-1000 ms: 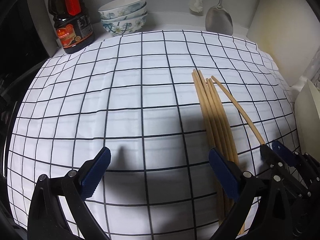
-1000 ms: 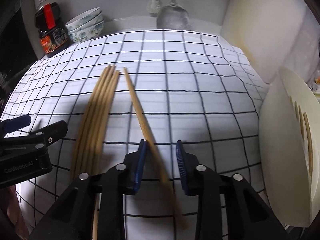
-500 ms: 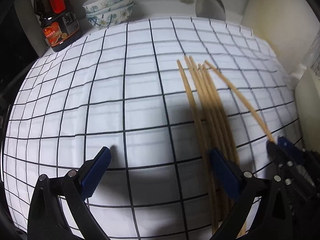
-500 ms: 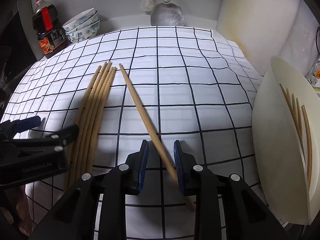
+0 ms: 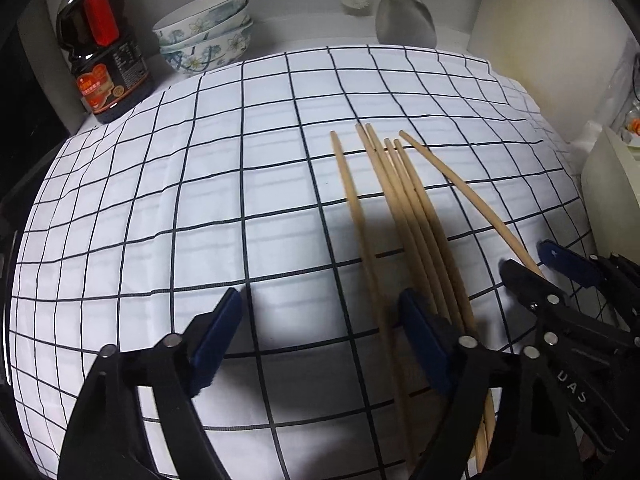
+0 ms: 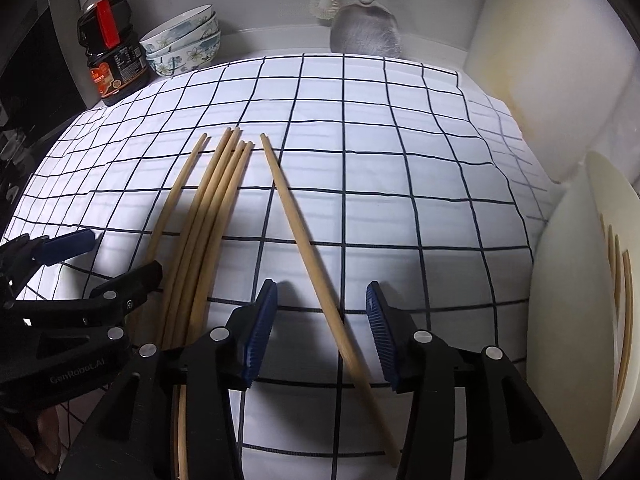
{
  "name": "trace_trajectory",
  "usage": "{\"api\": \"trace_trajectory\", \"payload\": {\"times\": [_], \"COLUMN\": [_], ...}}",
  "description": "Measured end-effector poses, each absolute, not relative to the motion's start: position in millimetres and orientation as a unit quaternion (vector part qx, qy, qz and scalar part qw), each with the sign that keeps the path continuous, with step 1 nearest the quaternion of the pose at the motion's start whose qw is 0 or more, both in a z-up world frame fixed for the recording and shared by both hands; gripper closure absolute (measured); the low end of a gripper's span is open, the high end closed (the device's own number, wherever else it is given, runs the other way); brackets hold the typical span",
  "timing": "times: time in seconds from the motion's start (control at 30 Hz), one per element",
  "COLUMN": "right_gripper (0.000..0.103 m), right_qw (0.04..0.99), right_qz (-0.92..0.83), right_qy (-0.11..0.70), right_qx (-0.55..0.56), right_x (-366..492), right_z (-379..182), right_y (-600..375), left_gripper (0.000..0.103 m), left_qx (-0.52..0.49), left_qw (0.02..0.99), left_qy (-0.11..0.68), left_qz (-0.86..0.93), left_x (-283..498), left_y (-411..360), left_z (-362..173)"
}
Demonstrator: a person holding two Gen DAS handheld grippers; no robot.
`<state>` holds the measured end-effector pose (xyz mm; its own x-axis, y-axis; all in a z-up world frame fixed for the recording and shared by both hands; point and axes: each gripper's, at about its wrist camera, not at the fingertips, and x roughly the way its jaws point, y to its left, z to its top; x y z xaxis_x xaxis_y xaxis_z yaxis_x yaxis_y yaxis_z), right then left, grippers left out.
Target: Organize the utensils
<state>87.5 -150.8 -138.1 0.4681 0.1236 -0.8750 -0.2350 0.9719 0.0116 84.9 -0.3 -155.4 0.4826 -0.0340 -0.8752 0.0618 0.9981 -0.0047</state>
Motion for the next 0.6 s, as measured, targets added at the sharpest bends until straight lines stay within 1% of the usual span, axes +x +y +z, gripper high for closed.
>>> {"api": "trace_trajectory", "payload": {"times": [0.07, 0.1, 0.13, 0.17, 0.2, 0.27, 0.3, 0.33, 0.37, 0.6], "right_gripper": [0.07, 0.077, 0.085, 0.09, 0.095, 0.096, 0.096, 0.096, 0.097, 0.097], "right_qw": [0.854, 0.853, 0.852, 0.851, 0.851, 0.852, 0.853, 0.853, 0.853, 0.848], "right_qz": [0.112, 0.116, 0.119, 0.121, 0.12, 0.117, 0.117, 0.116, 0.116, 0.117], "right_qy": [0.505, 0.505, 0.505, 0.505, 0.505, 0.504, 0.504, 0.504, 0.505, 0.518], "right_qx": [-0.061, -0.064, -0.067, -0.071, -0.077, -0.077, -0.073, -0.067, -0.061, 0.01], "right_x": [85.9, 85.4, 84.9, 84.3, 83.6, 82.1, 81.6, 81.2, 80.5, 70.1], "right_z": [-137.5, -137.1, -136.9, -136.6, -136.4, -136.6, -136.5, -136.6, -136.4, -129.1], "right_y": [-147.7, -144.8, -142.4, -138.8, -136.2, -134.1, -134.6, -135.5, -136.3, -145.5], "left_gripper": [0.038, 0.04, 0.045, 0.052, 0.055, 0.074, 0.079, 0.09, 0.094, 0.095], "left_qx": [0.015, 0.016, 0.017, 0.018, 0.019, 0.021, 0.022, 0.022, 0.022, -0.005], "left_qw": [0.861, 0.861, 0.862, 0.862, 0.862, 0.862, 0.862, 0.862, 0.861, 0.85], "left_qy": [0.507, 0.507, 0.506, 0.506, 0.505, 0.504, 0.504, 0.505, 0.505, 0.522], "left_qz": [-0.031, -0.033, -0.035, -0.038, -0.04, -0.044, -0.046, -0.048, -0.049, -0.072], "left_x": [85.1, 85.3, 85.4, 85.4, 85.0, 84.1, 84.2, 84.3, 84.5, 79.0], "left_y": [-1.5, -2.0, -2.5, -3.4, -4.4, -5.6, -5.8, -6.0, -5.4, 3.7], "left_z": [-154.9, -154.4, -154.3, -153.8, -153.0, -151.8, -151.4, -150.9, -150.9, -144.7]}}
